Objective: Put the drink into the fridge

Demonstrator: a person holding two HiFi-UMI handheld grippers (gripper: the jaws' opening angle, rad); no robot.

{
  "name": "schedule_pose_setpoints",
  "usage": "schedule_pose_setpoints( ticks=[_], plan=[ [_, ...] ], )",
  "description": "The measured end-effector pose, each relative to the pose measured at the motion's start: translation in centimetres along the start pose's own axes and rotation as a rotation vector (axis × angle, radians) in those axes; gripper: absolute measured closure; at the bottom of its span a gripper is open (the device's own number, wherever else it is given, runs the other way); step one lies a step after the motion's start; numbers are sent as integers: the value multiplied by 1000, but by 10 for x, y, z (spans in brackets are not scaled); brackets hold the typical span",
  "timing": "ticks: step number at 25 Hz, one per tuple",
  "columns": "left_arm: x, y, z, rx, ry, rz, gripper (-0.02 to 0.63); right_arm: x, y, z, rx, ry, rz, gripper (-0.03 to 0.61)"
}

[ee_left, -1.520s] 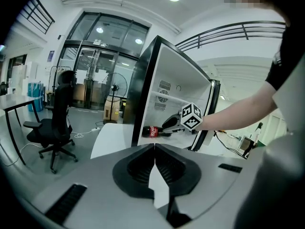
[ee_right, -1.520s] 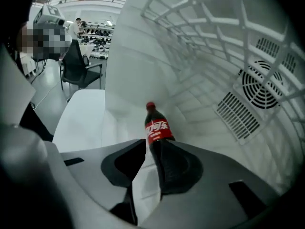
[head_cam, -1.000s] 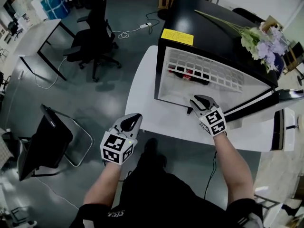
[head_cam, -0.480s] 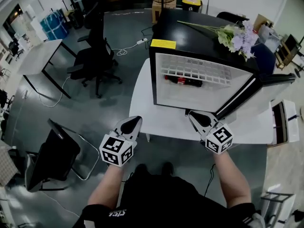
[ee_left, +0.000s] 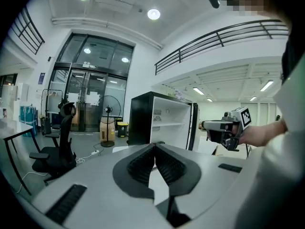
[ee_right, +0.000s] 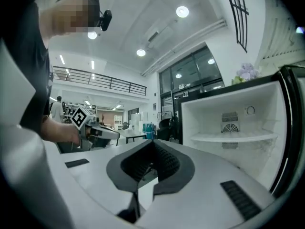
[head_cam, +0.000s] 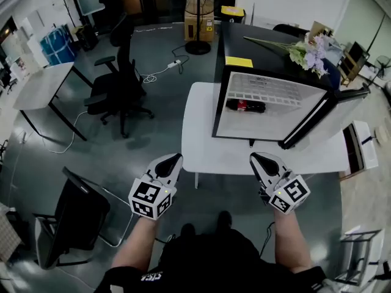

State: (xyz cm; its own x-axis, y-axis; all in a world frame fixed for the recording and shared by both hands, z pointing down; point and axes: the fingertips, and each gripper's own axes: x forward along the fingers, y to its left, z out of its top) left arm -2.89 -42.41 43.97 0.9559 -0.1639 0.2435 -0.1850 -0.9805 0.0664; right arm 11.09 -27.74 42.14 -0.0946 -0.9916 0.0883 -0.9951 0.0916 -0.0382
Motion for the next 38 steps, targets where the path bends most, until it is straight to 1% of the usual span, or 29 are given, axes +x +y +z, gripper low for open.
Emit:
schedule_pose_setpoints(
  ticks=[2, 4, 6, 8, 10, 12, 14, 16, 17, 20, 22, 25, 28, 32, 38],
  plan=[
    [-19, 10, -1, -7, -22, -39, 595, 10, 37, 12, -35, -2, 0, 563],
    [-32, 13, -3, -34, -42, -87, 595, 12, 68, 21, -51, -4, -2, 563],
    [-42, 11, -4, -66, -56, -136, 595, 6, 91, 31, -48, -13, -13, 563],
    [-50, 1, -1, -78, -61, -186, 595, -5, 112, 41, -48, -24, -27, 563],
    [-56, -13, 4, -46, -58, -223, 597, -18, 129, 53, -51, -45, -31, 563],
    [-58, -28, 12, 30, -64, -234, 595, -30, 140, 68, -33, -90, -22, 563],
    [-57, -43, 25, 89, -97, -243, 595, -40, 147, 82, -6, -150, -13, 563],
    [-54, -58, 39, 104, -142, -263, 597, -52, 147, 90, -9, -187, -26, 563],
    [-52, -65, 44, 101, -159, -273, 597, -59, 145, 91, -19, -189, -39, 563],
    [-41, -83, 55, 65, -174, -294, 597, -86, 133, 87, -10, -174, -71, 565],
    [-32, -93, 58, 47, -168, -292, 597, -106, 122, 82, 21, -180, -95, 566],
    [-24, -103, 57, 78, -158, -247, 597, -124, 107, 72, 41, -179, -137, 568],
    [-20, -114, 57, 107, -149, -219, 595, -130, 98, 68, 32, -167, -157, 568],
    [-11, -129, 58, 135, -126, -207, 595, -135, 88, 68, 37, -168, -163, 568],
    [-4, -146, 56, 130, -109, -210, 595, -148, 78, 57, 59, -158, -159, 568]
  ],
)
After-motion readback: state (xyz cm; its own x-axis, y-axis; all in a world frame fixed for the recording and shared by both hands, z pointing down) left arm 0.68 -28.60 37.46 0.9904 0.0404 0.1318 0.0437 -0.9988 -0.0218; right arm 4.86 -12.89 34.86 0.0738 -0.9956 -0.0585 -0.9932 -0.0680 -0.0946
